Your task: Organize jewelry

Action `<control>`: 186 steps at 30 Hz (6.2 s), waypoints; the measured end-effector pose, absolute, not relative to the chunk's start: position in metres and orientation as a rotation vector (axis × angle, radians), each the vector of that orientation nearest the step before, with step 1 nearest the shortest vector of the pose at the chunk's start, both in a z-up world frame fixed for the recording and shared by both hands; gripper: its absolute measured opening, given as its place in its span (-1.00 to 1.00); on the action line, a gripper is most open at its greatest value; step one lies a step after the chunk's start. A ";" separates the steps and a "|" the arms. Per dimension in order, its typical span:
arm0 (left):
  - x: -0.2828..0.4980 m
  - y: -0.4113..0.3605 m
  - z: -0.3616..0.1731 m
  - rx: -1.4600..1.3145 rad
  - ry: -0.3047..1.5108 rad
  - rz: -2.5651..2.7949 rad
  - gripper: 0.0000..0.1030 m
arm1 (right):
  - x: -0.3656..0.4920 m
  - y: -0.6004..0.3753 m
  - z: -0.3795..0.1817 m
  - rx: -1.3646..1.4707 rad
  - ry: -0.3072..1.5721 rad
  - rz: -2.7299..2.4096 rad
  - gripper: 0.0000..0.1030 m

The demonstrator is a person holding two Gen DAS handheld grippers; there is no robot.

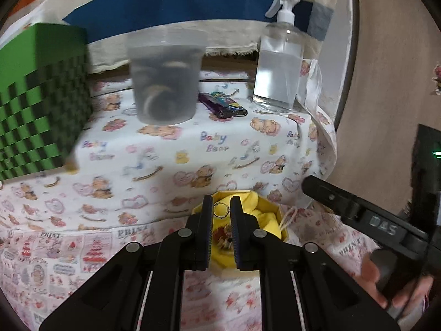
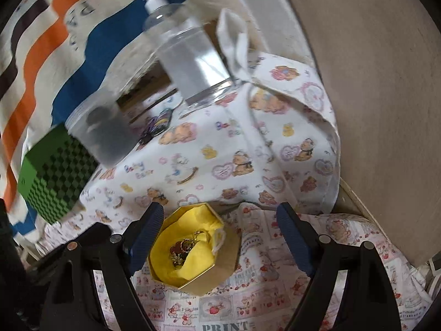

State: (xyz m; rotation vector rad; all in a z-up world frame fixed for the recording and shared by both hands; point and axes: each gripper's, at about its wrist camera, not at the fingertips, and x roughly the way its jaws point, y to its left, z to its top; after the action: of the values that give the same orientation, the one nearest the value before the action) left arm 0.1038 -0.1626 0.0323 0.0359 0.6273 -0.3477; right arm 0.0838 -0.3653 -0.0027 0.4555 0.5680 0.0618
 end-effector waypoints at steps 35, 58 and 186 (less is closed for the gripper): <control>0.012 -0.010 0.028 -0.003 0.446 -0.073 0.99 | 0.031 -0.285 0.013 0.123 0.436 0.095 0.74; 0.002 0.002 -0.003 0.024 0.360 -0.050 0.99 | 0.001 -0.252 -0.005 -0.018 0.262 0.089 1.00; -0.011 -0.001 -0.003 0.025 0.304 -0.030 0.99 | 0.006 -0.252 -0.008 -0.032 0.280 0.074 1.00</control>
State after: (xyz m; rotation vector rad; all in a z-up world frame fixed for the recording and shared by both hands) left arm -0.0109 -0.0008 -0.0030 0.0252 0.3042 -0.0298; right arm 0.0057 -0.2519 -0.0077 -0.0317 0.2796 0.0735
